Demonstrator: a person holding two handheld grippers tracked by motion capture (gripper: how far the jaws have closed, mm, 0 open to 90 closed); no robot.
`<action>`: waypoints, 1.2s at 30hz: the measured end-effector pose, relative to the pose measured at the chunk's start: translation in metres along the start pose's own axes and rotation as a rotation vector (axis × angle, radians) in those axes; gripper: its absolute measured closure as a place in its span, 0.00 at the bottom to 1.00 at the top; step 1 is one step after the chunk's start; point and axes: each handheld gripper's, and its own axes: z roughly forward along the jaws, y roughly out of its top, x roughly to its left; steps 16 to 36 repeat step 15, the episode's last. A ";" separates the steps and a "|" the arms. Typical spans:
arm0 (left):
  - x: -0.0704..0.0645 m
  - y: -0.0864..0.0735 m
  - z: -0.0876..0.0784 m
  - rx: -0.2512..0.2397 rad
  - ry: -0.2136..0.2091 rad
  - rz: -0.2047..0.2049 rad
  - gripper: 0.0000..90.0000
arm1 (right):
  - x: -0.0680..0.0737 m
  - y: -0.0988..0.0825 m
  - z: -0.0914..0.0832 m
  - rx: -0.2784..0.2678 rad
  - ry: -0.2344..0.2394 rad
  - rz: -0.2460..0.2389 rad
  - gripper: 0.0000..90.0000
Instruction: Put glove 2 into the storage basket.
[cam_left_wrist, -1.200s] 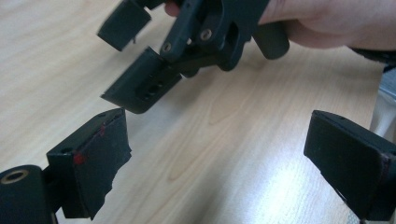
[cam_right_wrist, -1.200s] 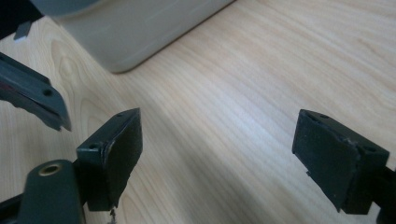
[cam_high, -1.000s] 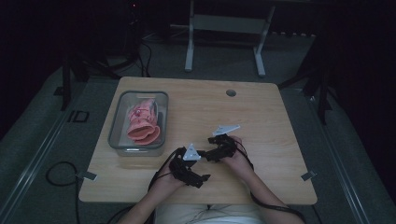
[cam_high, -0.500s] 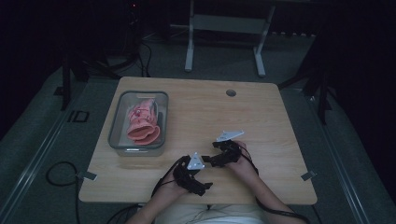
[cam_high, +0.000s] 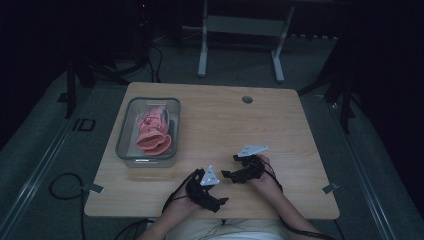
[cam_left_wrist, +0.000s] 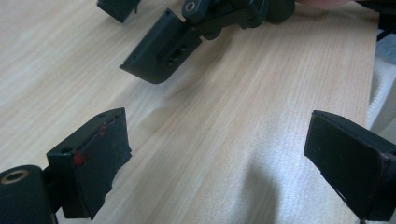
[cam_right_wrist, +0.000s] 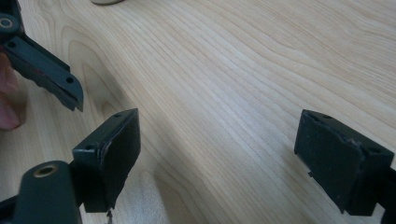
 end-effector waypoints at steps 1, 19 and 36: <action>-0.001 0.000 0.000 -0.001 -0.002 0.000 0.07 | 0.000 0.000 -0.001 0.000 -0.002 -0.003 0.16; -0.002 -0.004 0.000 0.007 -0.008 0.013 0.07 | -0.001 -0.002 0.000 -0.002 -0.012 -0.007 0.16; -0.002 -0.004 0.000 0.007 -0.008 0.013 0.07 | -0.001 -0.002 0.000 -0.002 -0.012 -0.007 0.16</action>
